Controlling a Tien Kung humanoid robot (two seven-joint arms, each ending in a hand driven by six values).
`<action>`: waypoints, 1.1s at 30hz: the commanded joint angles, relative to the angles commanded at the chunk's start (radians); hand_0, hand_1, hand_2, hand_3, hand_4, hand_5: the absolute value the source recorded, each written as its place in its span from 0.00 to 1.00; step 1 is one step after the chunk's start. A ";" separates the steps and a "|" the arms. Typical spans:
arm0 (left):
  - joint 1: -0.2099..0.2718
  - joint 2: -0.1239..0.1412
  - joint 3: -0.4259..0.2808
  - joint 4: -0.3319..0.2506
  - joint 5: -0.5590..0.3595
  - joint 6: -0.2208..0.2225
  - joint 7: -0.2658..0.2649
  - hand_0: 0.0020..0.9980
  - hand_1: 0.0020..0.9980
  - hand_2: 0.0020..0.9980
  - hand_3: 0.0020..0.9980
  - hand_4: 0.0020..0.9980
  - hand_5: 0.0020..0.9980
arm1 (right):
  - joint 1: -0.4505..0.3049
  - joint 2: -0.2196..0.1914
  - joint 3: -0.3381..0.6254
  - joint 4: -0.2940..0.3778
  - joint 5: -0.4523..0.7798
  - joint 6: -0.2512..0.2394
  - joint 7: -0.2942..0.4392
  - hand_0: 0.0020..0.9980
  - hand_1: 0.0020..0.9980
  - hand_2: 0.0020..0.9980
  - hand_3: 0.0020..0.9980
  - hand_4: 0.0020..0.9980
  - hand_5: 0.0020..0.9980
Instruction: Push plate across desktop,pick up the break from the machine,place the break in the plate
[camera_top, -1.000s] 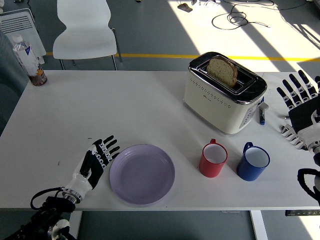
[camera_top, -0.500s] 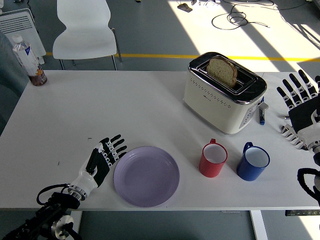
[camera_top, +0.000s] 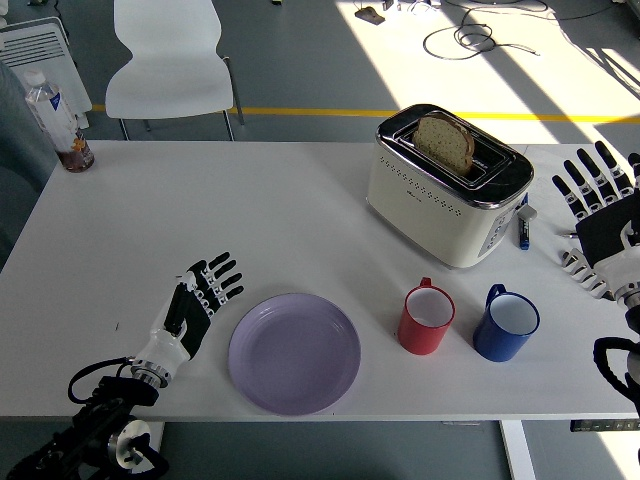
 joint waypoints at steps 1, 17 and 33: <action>0.002 -0.003 -0.019 -0.005 0.005 0.011 -0.004 0.82 0.86 0.91 0.88 0.53 1.00 | 0.000 -0.001 -0.001 0.002 -0.003 -0.001 0.000 0.84 0.80 0.80 0.80 0.53 0.90; 0.085 0.002 -0.418 -0.186 -0.011 -0.009 0.162 0.81 0.84 0.89 0.85 0.53 1.00 | 0.246 -0.212 -0.193 -0.073 -0.493 -0.133 -0.060 0.87 0.84 0.85 0.85 0.67 0.48; 0.088 0.000 -0.578 -0.197 -0.052 -0.065 0.239 0.82 0.84 0.88 0.85 0.52 1.00 | 0.814 -0.136 -0.606 -0.598 -0.994 -0.019 -0.166 0.92 0.88 0.93 0.91 0.78 0.30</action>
